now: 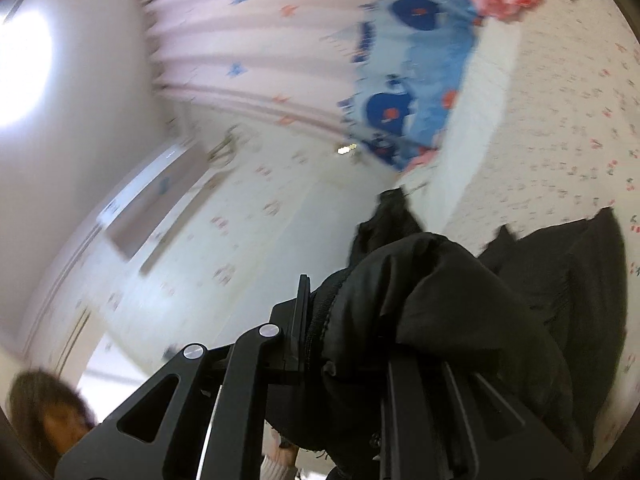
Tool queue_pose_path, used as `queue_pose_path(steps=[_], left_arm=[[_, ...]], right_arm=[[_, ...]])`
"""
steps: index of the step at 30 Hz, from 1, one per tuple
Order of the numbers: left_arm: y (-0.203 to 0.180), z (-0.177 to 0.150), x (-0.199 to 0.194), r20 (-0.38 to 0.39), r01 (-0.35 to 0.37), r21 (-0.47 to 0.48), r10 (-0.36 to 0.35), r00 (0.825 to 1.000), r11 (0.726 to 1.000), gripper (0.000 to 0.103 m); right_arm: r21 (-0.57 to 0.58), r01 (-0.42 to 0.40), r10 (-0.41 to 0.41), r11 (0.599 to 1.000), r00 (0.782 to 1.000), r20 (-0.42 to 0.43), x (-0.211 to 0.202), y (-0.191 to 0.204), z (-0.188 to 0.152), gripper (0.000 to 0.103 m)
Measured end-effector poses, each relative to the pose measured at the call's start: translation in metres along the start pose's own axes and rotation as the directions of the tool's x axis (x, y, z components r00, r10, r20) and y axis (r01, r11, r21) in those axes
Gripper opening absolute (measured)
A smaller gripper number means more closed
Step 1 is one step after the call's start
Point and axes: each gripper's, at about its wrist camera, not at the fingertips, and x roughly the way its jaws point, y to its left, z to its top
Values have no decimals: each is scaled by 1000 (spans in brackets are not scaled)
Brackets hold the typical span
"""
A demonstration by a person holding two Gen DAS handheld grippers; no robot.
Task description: Fold large clothes
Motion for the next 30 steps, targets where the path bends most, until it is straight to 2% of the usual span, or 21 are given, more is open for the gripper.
queue_pose_path(steps=[6, 14, 18, 23, 26, 27, 28, 29, 30], left_arm=[[51, 15, 48, 7, -64, -90, 64, 998, 994, 14], [80, 29, 92, 9, -142, -83, 143, 990, 986, 14], [95, 29, 115, 4, -212, -53, 212, 977, 976, 15], [109, 19, 139, -25, -335, 9, 336, 942, 942, 17], [109, 19, 140, -47, -350, 27, 351, 935, 936, 19], [107, 21, 136, -57, -339, 22, 339, 939, 941, 23], [105, 22, 130, -56, -321, 10, 321, 946, 947, 25], [102, 24, 122, -43, -295, -10, 294, 955, 955, 32], [99, 26, 114, -24, -274, -26, 273, 962, 961, 40]], right_arm=[[78, 134, -137, 988, 990, 28, 31, -67, 20, 15], [144, 262, -269, 954, 962, 37, 59, -129, 47, 15], [160, 335, -345, 929, 938, 40, 76, -163, 53, 15], [148, 381, -389, 913, 921, 28, 86, -184, 49, 15], [149, 395, -402, 907, 915, 20, 86, -180, 49, 21], [149, 407, -413, 901, 911, 13, 83, -174, 48, 28], [147, 408, -414, 901, 910, 12, 81, -167, 48, 44], [140, 405, -411, 904, 911, 18, 76, -157, 47, 53], [116, 422, -429, 899, 903, 39, 72, -141, 45, 69]])
